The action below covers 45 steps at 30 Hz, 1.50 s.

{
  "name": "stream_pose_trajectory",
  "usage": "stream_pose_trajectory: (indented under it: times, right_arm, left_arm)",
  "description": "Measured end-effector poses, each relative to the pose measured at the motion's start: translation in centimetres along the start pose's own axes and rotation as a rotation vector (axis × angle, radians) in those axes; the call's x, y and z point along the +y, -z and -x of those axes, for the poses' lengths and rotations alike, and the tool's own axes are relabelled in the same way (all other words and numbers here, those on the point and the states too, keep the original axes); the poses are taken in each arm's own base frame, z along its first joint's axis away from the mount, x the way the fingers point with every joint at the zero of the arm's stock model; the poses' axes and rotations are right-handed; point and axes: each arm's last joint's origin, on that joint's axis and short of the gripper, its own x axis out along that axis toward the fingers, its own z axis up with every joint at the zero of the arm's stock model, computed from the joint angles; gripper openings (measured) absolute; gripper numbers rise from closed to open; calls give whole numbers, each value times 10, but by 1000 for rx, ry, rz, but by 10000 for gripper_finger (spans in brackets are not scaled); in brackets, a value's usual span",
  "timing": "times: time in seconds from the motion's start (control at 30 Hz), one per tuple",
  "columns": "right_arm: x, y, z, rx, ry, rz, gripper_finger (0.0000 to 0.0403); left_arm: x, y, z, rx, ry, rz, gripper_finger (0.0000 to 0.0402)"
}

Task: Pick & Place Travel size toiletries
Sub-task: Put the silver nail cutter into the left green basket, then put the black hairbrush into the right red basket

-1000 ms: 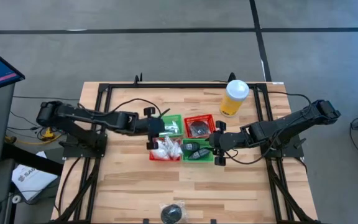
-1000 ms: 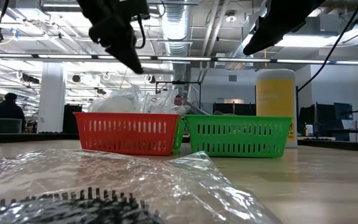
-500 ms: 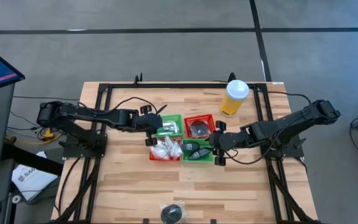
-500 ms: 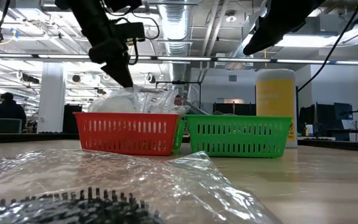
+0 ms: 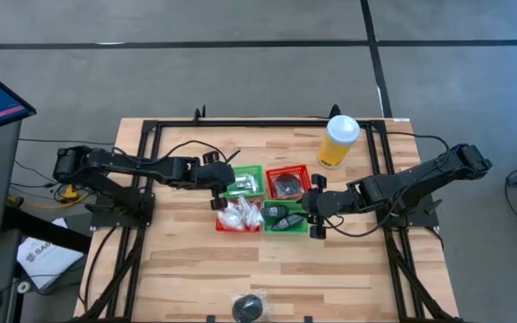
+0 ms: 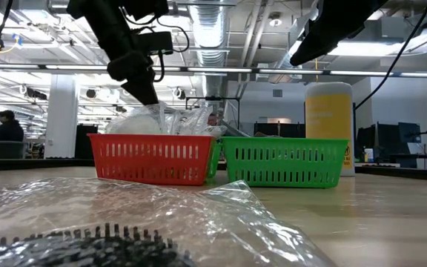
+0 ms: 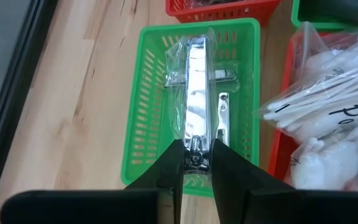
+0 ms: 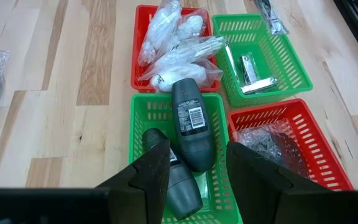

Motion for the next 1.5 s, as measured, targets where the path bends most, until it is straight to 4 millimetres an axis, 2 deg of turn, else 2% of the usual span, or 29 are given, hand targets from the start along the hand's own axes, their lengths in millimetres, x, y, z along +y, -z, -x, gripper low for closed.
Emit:
stream_pose_trajectory:
  times: [0.53, 0.93, 1.13, 1.37, 1.5]
  right_arm:
    - [0, 0, 0, 0, 0, 0, 147]
    - [0, 0, 0, 0, 0, 0, 147]
    - [0, 0, 0, 0, 0, 1, 147]
    - [0, 0, 0, 0, 0, 1, 147]
    - [0, 0, 0, 0, 0, 1, 147]
  left_arm:
    - [0, -2, 0, -20, -3, 7, 120]
    - [-5, -3, 2, -33, 12, -2, 127]
    - [-25, -3, 8, -50, 105, 15, 127]
    - [-62, 0, 24, -84, 195, -37, 127]
    - [-84, 4, 35, -81, 320, -14, 127]
